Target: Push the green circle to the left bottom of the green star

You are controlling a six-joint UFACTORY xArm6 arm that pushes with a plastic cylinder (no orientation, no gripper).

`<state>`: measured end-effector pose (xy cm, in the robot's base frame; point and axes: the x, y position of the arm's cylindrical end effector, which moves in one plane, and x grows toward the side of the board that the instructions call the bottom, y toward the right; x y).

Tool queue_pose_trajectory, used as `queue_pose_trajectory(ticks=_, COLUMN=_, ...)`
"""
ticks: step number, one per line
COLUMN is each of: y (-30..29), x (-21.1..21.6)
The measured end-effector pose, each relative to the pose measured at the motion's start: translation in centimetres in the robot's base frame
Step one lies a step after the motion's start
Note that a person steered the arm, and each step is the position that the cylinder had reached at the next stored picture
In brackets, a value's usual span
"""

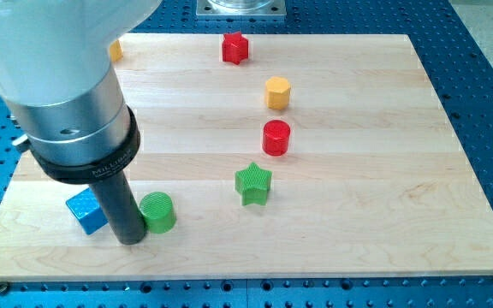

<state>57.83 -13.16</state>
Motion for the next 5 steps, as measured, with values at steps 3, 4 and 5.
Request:
queue_pose_trajectory(ticks=3, y=2.5, x=-1.4)
queue_pose_trajectory(ticks=4, y=1.4, x=-0.2)
queue_pose_trajectory(ticks=5, y=-3.1, x=2.2)
